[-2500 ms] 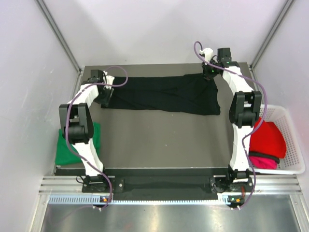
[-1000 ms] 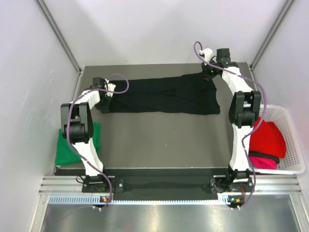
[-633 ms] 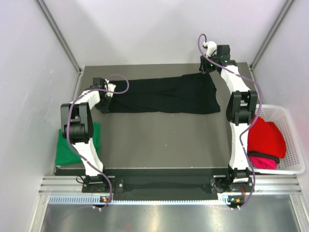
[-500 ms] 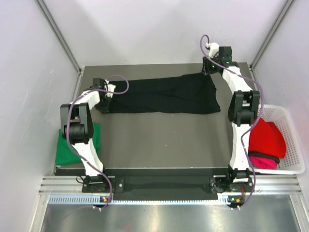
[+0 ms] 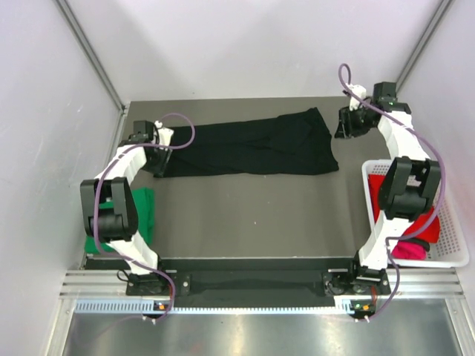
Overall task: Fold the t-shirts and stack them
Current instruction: Fold the tshirt
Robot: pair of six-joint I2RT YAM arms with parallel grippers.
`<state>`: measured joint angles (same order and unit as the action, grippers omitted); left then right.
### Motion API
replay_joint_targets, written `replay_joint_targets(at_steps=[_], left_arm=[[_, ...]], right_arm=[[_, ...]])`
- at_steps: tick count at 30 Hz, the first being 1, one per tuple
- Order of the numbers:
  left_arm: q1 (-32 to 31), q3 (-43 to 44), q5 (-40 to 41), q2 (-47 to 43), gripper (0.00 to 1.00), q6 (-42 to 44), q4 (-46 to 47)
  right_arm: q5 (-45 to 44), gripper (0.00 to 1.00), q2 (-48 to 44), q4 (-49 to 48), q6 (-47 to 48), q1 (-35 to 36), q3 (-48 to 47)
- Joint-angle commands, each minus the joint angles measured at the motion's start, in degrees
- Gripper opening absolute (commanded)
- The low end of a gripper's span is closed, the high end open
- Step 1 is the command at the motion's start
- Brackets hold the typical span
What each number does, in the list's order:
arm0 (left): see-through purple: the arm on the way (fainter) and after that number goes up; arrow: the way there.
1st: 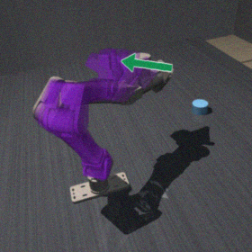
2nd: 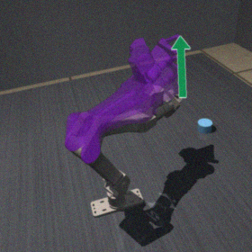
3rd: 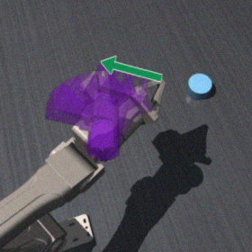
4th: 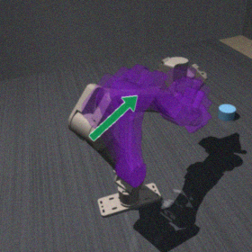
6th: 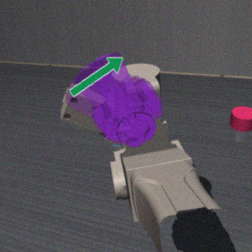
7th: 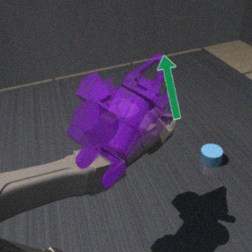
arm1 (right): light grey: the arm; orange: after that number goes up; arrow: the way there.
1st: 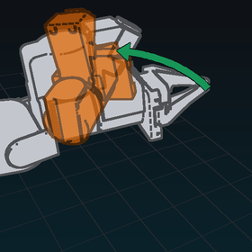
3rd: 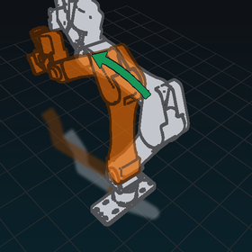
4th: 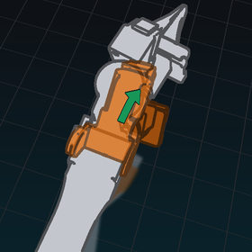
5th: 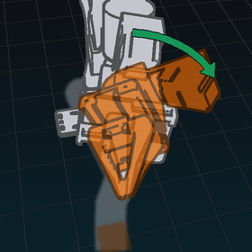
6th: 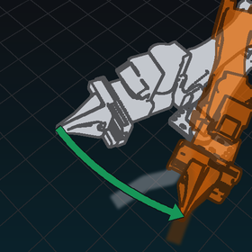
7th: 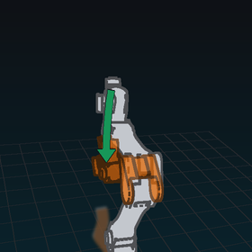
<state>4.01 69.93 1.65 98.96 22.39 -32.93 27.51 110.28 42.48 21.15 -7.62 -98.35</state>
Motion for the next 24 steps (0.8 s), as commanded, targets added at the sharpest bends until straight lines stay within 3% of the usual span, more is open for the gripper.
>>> replay_joint_targets(at_steps=[1, 9, 24], left_arm=[[0.3, -0.2, -5.4, -3.4, 0.52, 2.6, -2.7], [0.3, 1.2, -6.6, 0.6, 0.52, 5.4, -3.3], [0.2, 5.1, -5.8, 6.8, 0.53, 4.9, -2.3]], right_arm=[[2.9, 0.46, -2.6, 7.8, 5.7, 1.0, 2.7], [5.7, 0.5, 2.5, 13.9, 7.1, 2.7, 1.7], [1.2, 0.52, 9.1, 11.2, 7.2, 4.5, 0.9]])
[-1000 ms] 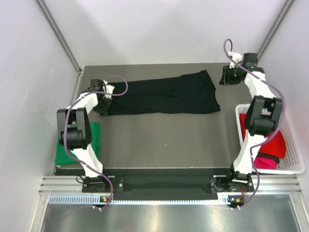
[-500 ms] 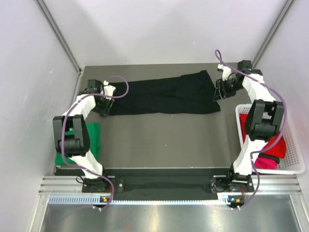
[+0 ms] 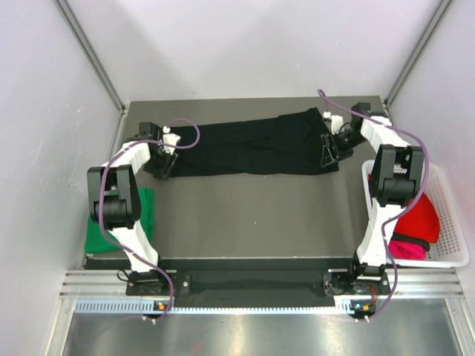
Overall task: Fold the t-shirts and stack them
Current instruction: Fold the tshirt
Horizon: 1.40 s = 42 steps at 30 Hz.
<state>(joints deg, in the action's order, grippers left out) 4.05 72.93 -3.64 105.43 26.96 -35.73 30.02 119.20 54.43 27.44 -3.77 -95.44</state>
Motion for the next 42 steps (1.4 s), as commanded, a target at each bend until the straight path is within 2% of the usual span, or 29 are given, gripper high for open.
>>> replay_joint_targets(at_steps=[1, 7, 9, 10, 11, 19, 23, 24, 26, 27, 30, 33, 42], left_arm=[[0.3, 2.3, -0.6, 0.5, 0.53, 0.4, 0.7], [0.3, 3.4, -0.2, 2.5, 0.49, 0.3, -0.1], [0.2, 3.7, -0.1, 3.4, 0.44, 0.0, -0.4], [0.3, 3.9, -0.1, 3.6, 0.38, 0.1, -0.6], [0.2, 4.2, -0.1, 4.3, 0.36, 0.1, -1.1], [0.3, 4.8, -0.1, 6.0, 0.22, 0.3, -1.6], [0.2, 5.3, -1.0, 6.4, 0.05, 0.4, -2.3], [0.3, 5.2, -1.3, 6.4, 0.0, 0.5, -2.4], [0.2, 5.0, -1.5, 6.1, 0.0, 0.9, -2.9], [0.3, 4.9, -1.5, 6.0, 0.0, 1.1, -2.9], [0.3, 4.2, -1.4, 4.9, 0.0, 1.6, -3.4], [0.5, 2.7, -1.1, 2.9, 0.0, 2.0, -3.0], [1.3, -0.8, -0.6, 0.0, 0.0, 2.7, -3.4]], right_arm=[[-2.4, 0.52, 0.4, -1.3, 0.9, 0.6, -2.0], [-4.6, 0.51, 1.7, -1.8, 0.7, 0.6, -2.6], [-5.7, 0.51, 1.7, -2.4, 0.3, 0.6, -1.9], [-6.4, 0.51, 1.9, -2.8, 0.2, 0.6, -1.8], [-6.6, 0.51, 2.0, -2.8, 0.2, 0.6, -1.7], [-9.5, 0.51, 2.1, -4.3, 0.4, 0.6, 0.1], [-9.7, 0.51, 3.3, -4.5, 0.4, 0.6, -0.4], [-9.7, 0.45, 3.5, -4.7, 0.4, 0.6, -0.6], [-9.4, 0.35, 4.1, -4.5, 0.4, 0.6, -1.2], [-9.4, 0.23, 4.3, -4.8, 0.3, 0.6, -1.3], [-10.7, 0.12, 3.9, -5.2, -0.1, 0.6, -1.7], [-13.9, 0.11, 3.3, -5.3, -0.4, 0.3, -2.2], [-15.6, 0.13, 3.5, -3.9, -1.9, -2.1, -3.1]])
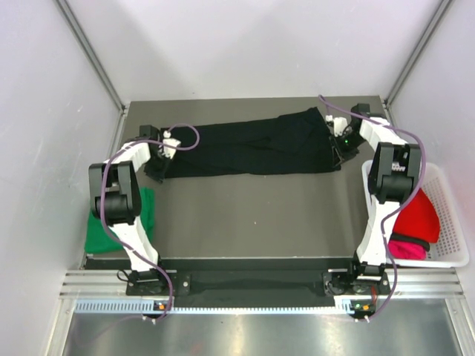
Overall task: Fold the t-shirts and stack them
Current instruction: Fold the tshirt
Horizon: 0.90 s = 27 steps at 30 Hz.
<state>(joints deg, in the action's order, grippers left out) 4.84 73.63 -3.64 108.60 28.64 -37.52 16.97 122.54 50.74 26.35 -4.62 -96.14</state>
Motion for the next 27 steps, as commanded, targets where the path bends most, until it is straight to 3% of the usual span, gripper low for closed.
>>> replay_joint_targets(at_steps=[1, 4, 6, 9, 14, 22, 25, 27], left_arm=[[0.6, -1.6, -0.6, -4.3, 0.0, 1.1, -1.7], [0.6, -1.6, -1.0, -6.1, 0.0, 1.7, -3.5], [0.7, -1.3, -1.0, -6.9, 0.2, 1.8, -3.8], [0.7, -1.6, -0.8, -8.1, 0.41, 2.2, -1.8], [0.6, 2.5, -2.5, -4.1, 0.53, 1.2, -3.2], [0.7, 6.4, -2.2, 1.9, 0.49, -2.2, -1.2], [0.7, 7.7, -2.3, 3.3, 0.43, -3.3, -1.6], [0.7, 7.9, -2.3, 3.7, 0.32, -3.5, -2.2]], right_arm=[[-2.5, 0.13, 0.2, -0.2, -0.9, -1.4, -2.3], [-2.1, 0.13, 0.3, -0.4, -0.9, -1.4, -1.9], [-1.3, 0.14, 0.4, -0.5, -1.0, -1.4, -1.6], [-0.5, 0.14, 0.4, -0.6, -1.5, -1.4, -1.6], [0.2, 0.14, 0.7, -0.5, -1.7, -1.4, -1.6], [0.9, 0.14, 0.7, -0.2, -1.7, -1.4, -1.9], [1.1, 0.14, 0.9, -0.4, -1.7, -1.4, -1.5], [1.4, 0.14, 0.8, -0.5, -1.7, -1.4, -1.3]])
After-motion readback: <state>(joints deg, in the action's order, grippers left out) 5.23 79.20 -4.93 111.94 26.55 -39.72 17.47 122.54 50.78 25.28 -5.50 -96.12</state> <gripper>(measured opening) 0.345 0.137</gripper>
